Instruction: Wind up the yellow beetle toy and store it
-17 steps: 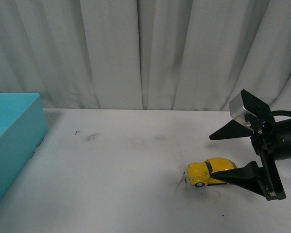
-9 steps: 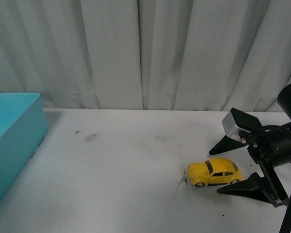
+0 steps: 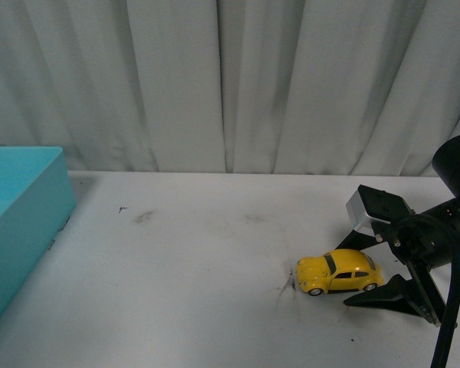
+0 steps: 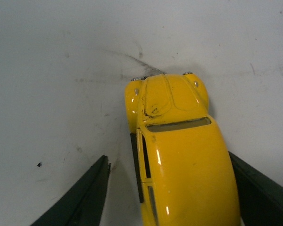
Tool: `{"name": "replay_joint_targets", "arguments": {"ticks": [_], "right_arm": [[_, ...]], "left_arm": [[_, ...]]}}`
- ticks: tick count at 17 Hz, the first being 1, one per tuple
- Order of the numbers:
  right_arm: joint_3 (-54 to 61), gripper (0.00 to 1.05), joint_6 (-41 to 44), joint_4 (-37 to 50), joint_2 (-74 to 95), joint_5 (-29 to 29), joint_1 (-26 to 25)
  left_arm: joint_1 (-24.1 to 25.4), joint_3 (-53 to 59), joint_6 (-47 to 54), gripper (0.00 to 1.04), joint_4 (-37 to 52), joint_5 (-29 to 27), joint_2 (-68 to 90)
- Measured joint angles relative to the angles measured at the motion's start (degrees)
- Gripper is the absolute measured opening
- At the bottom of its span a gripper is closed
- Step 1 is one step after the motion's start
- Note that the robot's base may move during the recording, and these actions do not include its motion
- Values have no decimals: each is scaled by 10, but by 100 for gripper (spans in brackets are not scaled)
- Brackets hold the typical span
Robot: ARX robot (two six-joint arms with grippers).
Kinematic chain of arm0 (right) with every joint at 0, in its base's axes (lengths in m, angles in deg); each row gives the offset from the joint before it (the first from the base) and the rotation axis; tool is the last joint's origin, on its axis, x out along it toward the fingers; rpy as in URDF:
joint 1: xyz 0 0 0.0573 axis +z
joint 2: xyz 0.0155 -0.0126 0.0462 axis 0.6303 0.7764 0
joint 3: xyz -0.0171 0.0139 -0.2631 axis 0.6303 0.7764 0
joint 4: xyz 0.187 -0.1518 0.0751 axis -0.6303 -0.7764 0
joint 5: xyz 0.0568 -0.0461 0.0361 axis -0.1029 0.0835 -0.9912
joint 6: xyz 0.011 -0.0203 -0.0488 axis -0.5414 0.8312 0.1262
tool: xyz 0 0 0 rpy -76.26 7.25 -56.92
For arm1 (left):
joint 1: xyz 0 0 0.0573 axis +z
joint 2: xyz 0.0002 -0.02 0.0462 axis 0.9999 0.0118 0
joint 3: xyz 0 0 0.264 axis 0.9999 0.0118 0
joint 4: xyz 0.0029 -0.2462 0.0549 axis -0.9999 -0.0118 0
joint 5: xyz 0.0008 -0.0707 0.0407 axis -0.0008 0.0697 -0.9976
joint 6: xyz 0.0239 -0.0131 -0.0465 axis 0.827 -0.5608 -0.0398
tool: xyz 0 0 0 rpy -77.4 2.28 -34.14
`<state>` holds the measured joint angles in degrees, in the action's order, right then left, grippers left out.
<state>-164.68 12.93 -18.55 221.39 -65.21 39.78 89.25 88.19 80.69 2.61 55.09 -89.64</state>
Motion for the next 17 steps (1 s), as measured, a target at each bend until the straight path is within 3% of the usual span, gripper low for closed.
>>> {"name": "replay_joint_targets", "arguments": {"ticks": [3, 4, 9, 17], "right_arm": [[2, 46, 0, 12, 0, -3, 4], [4, 43, 0, 13, 0, -7, 4], [28, 43, 19, 3, -9, -9, -12], [108, 42, 108, -16, -43, -18, -83]], "left_arm": [[0, 0, 0, 98, 0, 0, 0], [0, 0, 0, 98, 0, 0, 0], [0, 0, 0, 98, 0, 0, 0], [0, 0, 0, 98, 0, 0, 0]]}}
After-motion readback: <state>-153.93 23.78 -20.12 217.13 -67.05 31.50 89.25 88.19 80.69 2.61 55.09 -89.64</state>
